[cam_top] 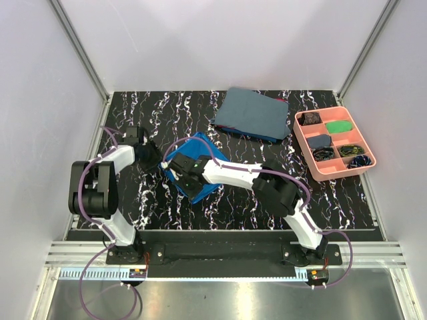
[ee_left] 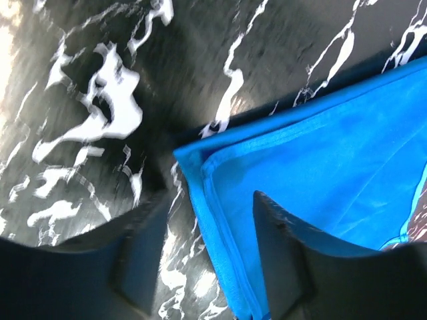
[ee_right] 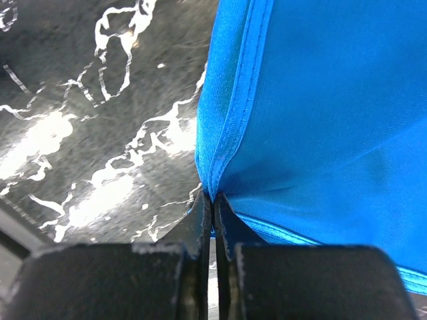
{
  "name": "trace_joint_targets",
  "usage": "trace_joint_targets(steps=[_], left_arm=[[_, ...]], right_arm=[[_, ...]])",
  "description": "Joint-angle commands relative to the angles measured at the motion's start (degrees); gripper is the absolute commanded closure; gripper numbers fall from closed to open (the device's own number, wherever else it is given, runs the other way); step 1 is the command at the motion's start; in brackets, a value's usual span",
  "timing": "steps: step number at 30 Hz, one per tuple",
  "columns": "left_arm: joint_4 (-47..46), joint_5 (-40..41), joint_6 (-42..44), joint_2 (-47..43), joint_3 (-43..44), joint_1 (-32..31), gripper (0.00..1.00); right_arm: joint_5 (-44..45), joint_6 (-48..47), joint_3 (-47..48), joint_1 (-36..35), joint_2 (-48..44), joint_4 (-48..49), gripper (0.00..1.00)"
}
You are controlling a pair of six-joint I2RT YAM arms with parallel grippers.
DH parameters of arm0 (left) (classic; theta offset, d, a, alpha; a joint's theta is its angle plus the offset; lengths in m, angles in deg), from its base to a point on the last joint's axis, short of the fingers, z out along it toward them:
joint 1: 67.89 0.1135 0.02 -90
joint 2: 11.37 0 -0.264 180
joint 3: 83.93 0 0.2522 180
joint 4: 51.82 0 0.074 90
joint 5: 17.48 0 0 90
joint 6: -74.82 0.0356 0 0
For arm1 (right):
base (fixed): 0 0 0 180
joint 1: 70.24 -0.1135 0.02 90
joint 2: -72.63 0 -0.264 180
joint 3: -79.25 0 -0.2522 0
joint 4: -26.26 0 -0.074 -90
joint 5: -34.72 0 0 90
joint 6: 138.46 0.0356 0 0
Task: Fold the napkin into a case and place the utensils inside
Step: Turn over the upper triangle folded napkin at the center of the board.
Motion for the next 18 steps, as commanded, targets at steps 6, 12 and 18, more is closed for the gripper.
trace_joint_targets(steps=[6,12,18], left_arm=[[1.17,1.59,-2.94,-4.51,-3.41,0.27,0.38],[0.39,0.11,-4.96,-2.23,-3.85,0.27,0.39],[-0.67,0.8,-6.37,-2.05,-4.55,0.19,0.4]], right_arm=[[-6.09,5.77,-0.46,1.13,-6.46,-1.0,1.0],[-8.72,6.84,0.51,2.81,-8.83,-0.91,1.0],[-10.13,7.27,1.12,2.98,-9.01,-1.0,1.0]])
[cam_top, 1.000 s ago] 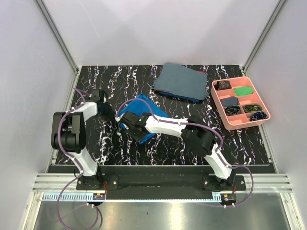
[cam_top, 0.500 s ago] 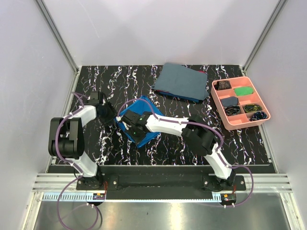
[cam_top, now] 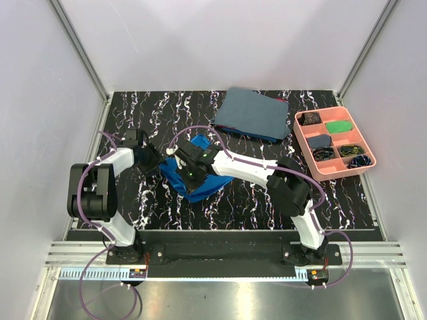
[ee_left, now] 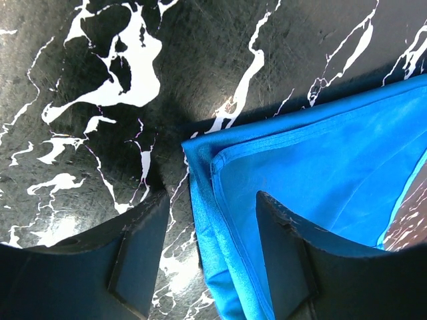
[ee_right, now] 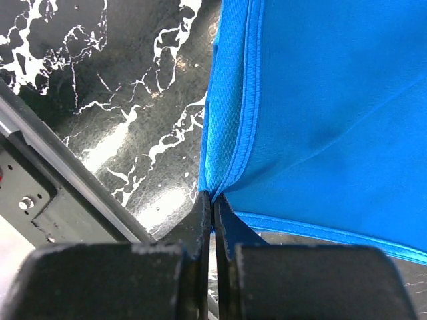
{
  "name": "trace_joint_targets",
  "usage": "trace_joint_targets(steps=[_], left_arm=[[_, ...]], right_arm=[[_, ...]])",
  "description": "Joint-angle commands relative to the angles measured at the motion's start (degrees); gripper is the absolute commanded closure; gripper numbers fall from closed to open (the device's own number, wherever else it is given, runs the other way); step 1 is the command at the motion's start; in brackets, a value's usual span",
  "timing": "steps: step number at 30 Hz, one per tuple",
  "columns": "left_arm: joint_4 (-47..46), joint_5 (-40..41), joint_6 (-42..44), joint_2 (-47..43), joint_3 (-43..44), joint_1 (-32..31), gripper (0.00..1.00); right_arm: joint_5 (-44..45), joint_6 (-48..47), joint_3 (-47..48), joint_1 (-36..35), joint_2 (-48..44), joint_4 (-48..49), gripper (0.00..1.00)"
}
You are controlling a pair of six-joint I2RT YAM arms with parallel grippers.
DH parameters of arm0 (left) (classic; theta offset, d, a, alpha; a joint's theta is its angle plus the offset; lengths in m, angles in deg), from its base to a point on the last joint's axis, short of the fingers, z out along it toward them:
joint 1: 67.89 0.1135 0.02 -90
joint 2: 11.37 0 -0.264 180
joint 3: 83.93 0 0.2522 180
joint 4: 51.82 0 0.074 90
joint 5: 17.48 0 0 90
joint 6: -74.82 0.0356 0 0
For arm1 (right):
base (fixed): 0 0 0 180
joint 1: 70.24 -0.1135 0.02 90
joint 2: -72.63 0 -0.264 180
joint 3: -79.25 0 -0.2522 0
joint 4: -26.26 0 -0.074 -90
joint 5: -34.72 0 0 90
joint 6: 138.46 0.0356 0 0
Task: Fold the napkin into a case and place the utensils inside
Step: Turn over the upper triangle folded napkin at the center of the board.
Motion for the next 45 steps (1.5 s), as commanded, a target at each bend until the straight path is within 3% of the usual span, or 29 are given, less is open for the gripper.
trace_joint_targets(steps=[1,6,10,11,20,27,36,45], left_arm=[[-1.32,0.72,-1.37,0.6,-1.65,0.25,0.4],[-1.94,0.89,-0.58,1.65,-1.74,0.16,0.43],[-1.5,1.95,-0.4,0.6,-1.82,0.25,0.43],[-1.59,2.39,-0.4,0.25,-1.91,0.25,0.42],[0.34,3.8,0.92,-3.0,-1.74,0.16,0.43],[0.08,2.57,1.18,-3.36,-2.26,2.1,0.45],[-0.18,0.63,1.01,-3.62,-1.91,2.98,0.47],[-0.18,-0.25,1.18,-3.88,-1.74,2.98,0.47]], right_arm=[[-2.63,1.13,1.8,-0.01,-2.69,0.14,1.0],[-4.39,0.87,1.63,-0.1,-1.55,0.05,1.0],[-3.52,-0.27,2.68,-0.8,0.99,-1.62,0.86],[-1.69,-0.45,3.03,-1.24,1.43,-2.66,0.78],[7.62,-1.59,4.44,-4.22,2.58,-7.06,0.54],[10.11,-4.31,7.86,-6.42,3.54,-7.86,0.5],[8.7,-7.65,10.94,-6.51,7.32,-6.9,0.52],[8.53,-9.94,7.26,-6.51,9.52,-5.4,0.54]])
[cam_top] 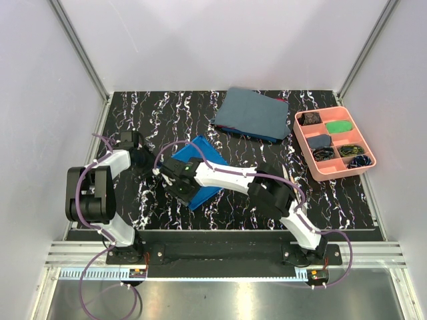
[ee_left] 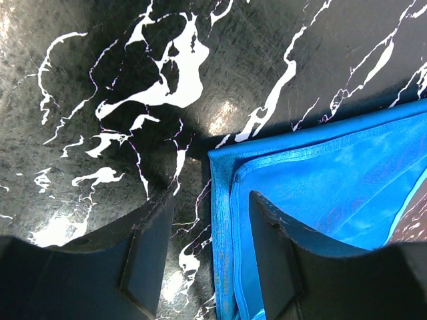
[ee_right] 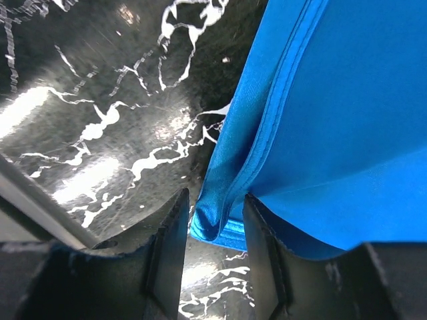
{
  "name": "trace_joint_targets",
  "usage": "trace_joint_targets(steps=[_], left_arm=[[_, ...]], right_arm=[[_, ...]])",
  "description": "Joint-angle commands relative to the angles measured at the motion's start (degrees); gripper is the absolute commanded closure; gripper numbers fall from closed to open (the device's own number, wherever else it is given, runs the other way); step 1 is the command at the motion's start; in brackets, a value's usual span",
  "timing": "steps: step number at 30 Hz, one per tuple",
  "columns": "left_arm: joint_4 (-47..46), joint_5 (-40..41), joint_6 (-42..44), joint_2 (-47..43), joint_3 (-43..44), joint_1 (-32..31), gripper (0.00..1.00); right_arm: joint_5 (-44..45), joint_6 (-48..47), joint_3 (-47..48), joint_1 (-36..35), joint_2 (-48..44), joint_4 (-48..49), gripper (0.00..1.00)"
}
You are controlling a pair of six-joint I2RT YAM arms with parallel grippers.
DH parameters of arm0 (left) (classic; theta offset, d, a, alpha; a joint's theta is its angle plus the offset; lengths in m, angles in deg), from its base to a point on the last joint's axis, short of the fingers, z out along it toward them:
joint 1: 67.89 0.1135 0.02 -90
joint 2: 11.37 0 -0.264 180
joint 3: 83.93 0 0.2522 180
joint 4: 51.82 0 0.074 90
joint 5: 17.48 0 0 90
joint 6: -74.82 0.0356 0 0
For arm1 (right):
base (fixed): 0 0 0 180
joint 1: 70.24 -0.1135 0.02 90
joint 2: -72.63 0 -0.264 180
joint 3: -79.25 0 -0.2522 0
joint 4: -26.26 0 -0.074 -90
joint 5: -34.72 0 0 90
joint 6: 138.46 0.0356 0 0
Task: Fold the napkin into a case and place the utensils inside
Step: Turn over the upper triangle folded napkin at the center of the board.
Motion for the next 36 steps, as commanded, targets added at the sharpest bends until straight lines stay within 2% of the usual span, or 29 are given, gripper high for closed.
trace_joint_targets(steps=[1,5,12,15,16,19,23,26,36], left_arm=[[-0.34,-0.95,1.07,-2.14,-0.01,0.27,0.47],[-0.07,-1.12,1.42,-2.05,0.34,0.44,0.46],[0.01,-1.47,1.77,-1.87,0.26,0.88,0.46],[0.01,-1.74,1.95,-1.96,0.08,1.23,0.46],[-0.07,-2.17,2.13,-1.96,0.08,1.23,0.46],[0.28,-2.44,2.83,-2.48,0.08,1.58,0.43],[0.36,-3.14,3.18,-3.19,-0.53,1.58,0.41],[0.02,-4.63,2.92,-2.84,-0.97,1.5,0.4],[-2.36,-7.62,0.46,-3.9,-2.29,1.5,0.41]], right_arm=[[0.59,-2.29,-1.86,-0.26,0.24,1.72,0.54],[0.85,-2.99,-5.63,-0.26,0.5,2.61,0.53],[3.58,-4.58,-6.79,-0.35,2.96,2.78,0.54],[2.71,-4.58,-6.35,-0.26,4.71,2.69,0.63],[2.61,-4.49,-6.35,-0.44,4.98,2.87,0.71],[0.77,-4.58,-5.82,-0.18,6.12,3.31,0.81],[0.5,-3.88,-3.81,-0.18,4.38,2.96,0.96],[-0.11,-2.03,-1.44,0.35,1.92,2.43,1.0],[-9.77,1.48,0.86,4.21,-5.82,0.76,1.0]])
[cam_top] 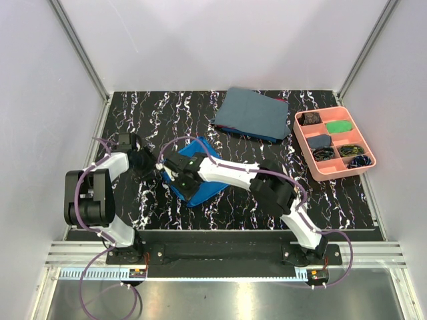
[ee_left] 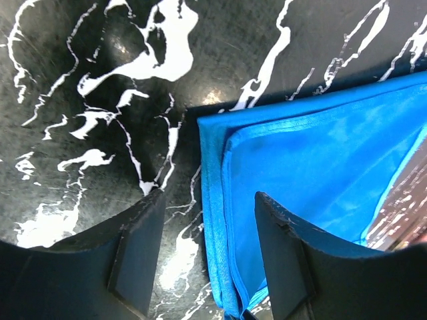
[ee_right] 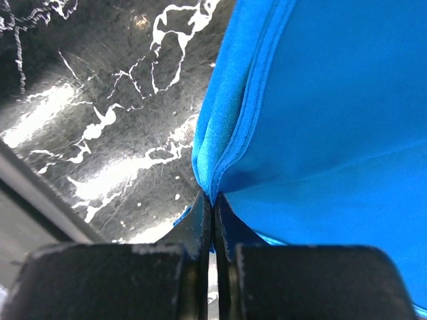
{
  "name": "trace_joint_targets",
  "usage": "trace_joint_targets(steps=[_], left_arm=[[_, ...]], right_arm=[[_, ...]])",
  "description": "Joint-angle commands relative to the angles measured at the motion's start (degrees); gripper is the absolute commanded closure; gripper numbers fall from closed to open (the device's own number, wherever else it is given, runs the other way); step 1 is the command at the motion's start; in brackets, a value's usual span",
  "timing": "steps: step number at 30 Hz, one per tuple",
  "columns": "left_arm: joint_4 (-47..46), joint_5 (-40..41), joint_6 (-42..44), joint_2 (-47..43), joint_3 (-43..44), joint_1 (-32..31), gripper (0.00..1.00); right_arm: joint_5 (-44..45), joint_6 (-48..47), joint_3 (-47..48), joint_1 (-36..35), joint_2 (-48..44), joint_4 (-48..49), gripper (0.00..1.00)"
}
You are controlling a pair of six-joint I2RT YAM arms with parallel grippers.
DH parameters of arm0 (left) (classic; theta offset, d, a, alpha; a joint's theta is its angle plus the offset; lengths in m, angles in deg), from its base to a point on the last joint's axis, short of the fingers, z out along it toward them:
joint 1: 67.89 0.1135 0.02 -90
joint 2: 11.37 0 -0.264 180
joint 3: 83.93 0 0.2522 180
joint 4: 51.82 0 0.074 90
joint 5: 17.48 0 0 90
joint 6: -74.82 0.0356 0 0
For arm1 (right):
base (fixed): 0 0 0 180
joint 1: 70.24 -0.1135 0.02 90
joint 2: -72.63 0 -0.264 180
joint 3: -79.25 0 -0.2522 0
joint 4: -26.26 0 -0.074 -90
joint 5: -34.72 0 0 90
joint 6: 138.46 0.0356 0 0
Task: Fold the napkin into a case and place the utensils inside
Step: Turn over the upper triangle folded napkin at the center of the board.
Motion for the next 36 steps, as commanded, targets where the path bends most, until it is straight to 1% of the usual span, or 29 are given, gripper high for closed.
trace_joint_targets(steps=[1,9,12,19,25,28,33,36], left_arm=[[-2.23,-2.86,-1.27,-2.06,-0.13,0.32,0.41],[-5.39,-6.46,-4.17,1.1,-0.48,0.32,0.42],[-6.44,-6.38,-4.79,2.16,-0.57,0.32,0.42],[-4.87,-3.74,-6.01,2.69,-1.53,0.32,0.42],[-5.13,-3.92,-6.72,6.12,-0.31,0.23,0.45],[-5.39,-2.78,-6.63,5.94,-0.57,0.32,0.49],[-6.18,-2.42,-5.93,4.62,-0.13,0.32,0.6],[-6.45,-2.6,-5.05,4.27,0.22,0.32,0.69]], right_arm=[[-6.28,2.25,1.89,2.51,-6.22,-0.86,1.0],[-8.66,3.13,1.27,3.83,-7.19,-0.24,1.0],[-9.1,3.48,1.27,4.1,-7.28,0.02,1.0],[-9.45,4.01,1.01,4.36,-7.63,0.46,1.0],[-9.45,4.1,1.01,4.8,-8.42,0.46,1.0],[-9.54,4.27,0.92,4.89,-8.6,0.55,1.0],[-9.62,4.36,1.09,4.98,-8.51,0.64,1.0],[-9.36,4.45,1.27,4.98,-8.6,0.64,1.0]])
